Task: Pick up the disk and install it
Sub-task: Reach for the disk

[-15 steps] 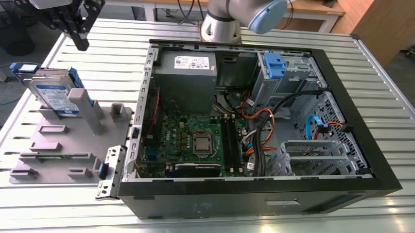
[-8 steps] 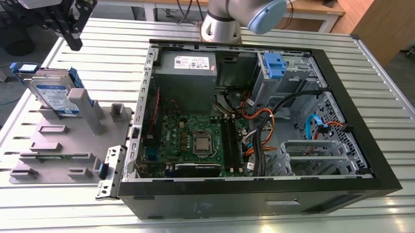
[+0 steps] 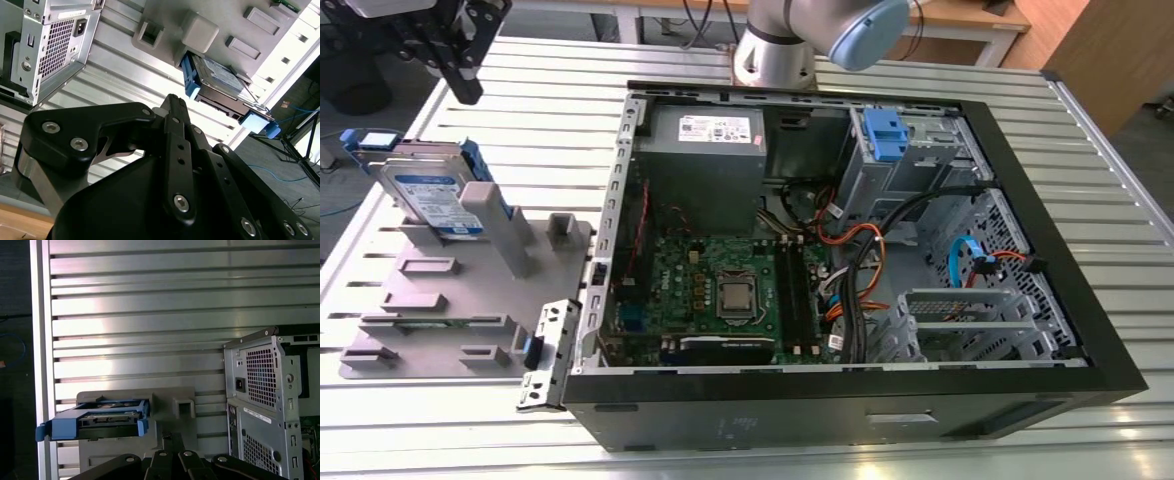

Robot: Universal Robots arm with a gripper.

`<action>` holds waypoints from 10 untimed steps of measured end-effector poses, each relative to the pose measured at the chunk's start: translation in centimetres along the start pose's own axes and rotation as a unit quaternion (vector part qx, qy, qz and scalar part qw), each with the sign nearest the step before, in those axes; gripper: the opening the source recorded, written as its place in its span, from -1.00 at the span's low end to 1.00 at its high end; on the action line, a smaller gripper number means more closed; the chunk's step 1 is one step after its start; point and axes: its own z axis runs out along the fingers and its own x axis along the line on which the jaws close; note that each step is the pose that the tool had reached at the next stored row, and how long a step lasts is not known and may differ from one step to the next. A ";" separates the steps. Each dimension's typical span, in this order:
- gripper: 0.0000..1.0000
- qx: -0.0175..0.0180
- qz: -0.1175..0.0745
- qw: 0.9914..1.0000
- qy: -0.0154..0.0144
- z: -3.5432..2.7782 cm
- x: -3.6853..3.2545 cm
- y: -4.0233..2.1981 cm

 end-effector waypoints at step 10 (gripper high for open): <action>-0.79 0.000 0.000 1.000 0.000 0.00 0.02 0.00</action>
